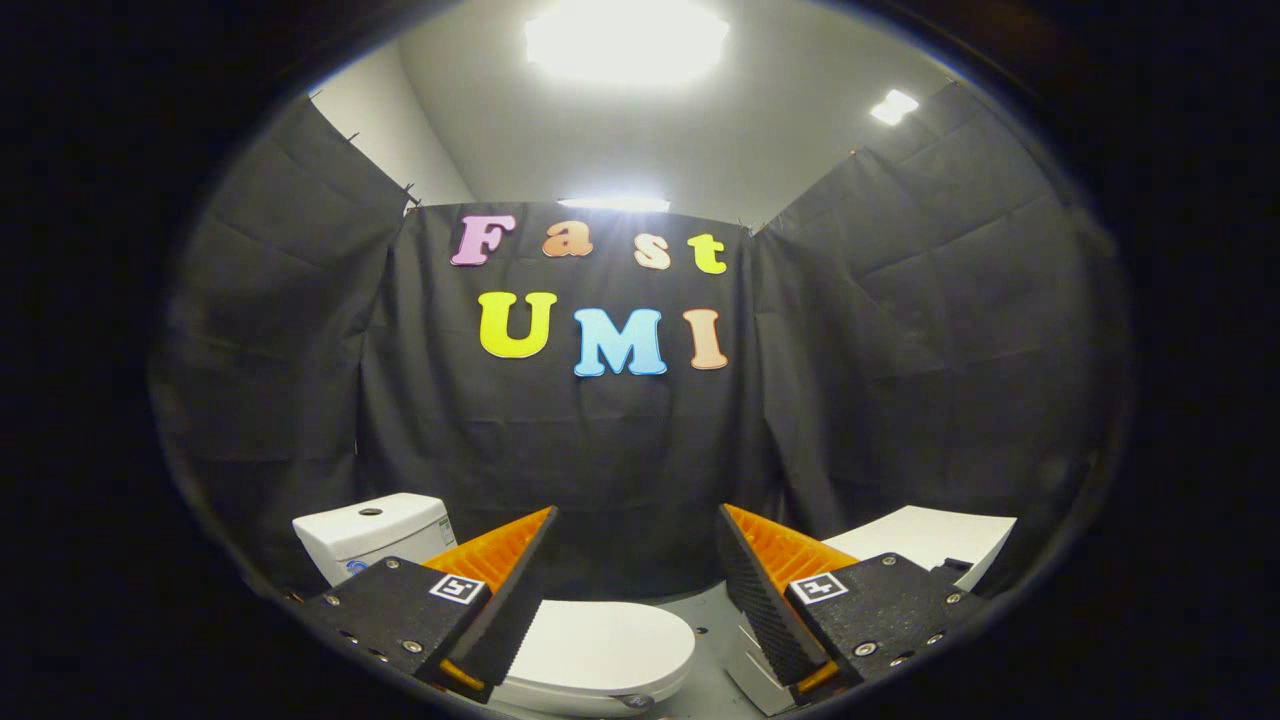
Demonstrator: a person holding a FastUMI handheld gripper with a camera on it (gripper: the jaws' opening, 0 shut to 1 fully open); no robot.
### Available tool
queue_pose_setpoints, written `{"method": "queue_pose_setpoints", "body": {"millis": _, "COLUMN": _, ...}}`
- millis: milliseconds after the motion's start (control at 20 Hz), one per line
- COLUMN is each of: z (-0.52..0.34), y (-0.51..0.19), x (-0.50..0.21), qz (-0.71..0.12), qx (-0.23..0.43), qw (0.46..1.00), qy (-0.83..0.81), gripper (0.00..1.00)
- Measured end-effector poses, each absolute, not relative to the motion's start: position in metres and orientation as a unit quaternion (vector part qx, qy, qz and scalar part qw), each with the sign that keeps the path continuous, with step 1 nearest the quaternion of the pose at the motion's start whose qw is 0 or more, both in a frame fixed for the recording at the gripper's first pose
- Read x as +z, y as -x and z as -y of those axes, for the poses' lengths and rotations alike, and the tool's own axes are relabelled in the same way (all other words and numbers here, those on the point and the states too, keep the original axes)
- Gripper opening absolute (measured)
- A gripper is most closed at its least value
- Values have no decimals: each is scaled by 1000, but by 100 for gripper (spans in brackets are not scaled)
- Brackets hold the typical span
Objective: Open the toilet lid.
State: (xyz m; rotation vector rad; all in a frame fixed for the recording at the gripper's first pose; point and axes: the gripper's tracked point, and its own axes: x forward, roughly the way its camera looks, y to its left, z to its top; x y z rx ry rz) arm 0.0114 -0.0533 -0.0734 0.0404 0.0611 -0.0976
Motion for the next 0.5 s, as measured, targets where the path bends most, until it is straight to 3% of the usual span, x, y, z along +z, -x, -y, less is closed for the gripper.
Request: {"method": "queue_pose_setpoints", "body": {"millis": 500, "z": 49, "y": -17, "x": -187, "qz": -86, "qx": -37, "qw": 994, "qy": -64, "gripper": 94}}
